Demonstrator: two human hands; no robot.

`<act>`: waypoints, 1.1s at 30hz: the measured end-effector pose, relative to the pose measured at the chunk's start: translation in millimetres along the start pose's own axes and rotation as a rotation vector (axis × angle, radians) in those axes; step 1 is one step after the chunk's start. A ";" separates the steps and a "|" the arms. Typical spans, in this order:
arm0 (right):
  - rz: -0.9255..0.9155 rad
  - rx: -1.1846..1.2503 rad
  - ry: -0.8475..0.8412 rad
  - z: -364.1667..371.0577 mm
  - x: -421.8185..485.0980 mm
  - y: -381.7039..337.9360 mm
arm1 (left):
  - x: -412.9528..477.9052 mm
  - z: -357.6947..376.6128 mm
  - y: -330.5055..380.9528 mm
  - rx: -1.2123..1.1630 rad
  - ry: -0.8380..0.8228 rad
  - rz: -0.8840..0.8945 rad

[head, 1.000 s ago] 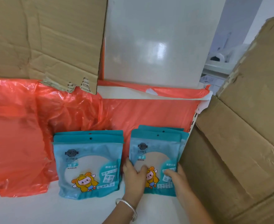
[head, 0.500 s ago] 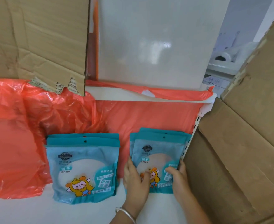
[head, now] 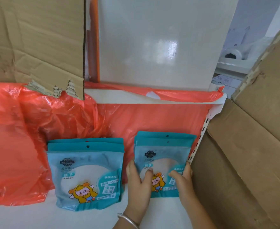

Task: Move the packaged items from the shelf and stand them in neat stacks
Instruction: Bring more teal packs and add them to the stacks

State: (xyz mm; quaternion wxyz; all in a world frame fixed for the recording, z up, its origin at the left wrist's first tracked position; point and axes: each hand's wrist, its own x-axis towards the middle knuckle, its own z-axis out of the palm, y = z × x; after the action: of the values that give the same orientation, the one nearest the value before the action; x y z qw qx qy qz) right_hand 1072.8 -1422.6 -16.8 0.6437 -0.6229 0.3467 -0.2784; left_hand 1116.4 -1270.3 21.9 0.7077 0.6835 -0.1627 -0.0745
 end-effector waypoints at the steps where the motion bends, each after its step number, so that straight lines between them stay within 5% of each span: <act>1: -0.001 -0.013 -0.008 -1.1 2.1 0.8 | 0.7 0.4 1.9 -0.012 0.004 0.017; 14: -0.025 -0.136 0.016 -1.1 0.7 3.1 | 3.5 4.9 8.6 0.374 0.097 -0.048; 25: -0.009 -0.133 0.051 -4.8 -4.0 20.0 | -7.7 -4.6 10.5 0.279 0.041 -0.008; 33: -0.072 -0.329 0.344 8.9 -23.6 25.3 | -52.4 -16.9 1.3 0.258 -0.192 0.022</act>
State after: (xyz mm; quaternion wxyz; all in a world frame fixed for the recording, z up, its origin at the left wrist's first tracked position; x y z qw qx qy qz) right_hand 1063.8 -1396.8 -39.8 0.4547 -0.6748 0.4694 -0.3429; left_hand 1072.8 -1237.1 16.3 0.5960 0.7566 -0.2452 -0.1102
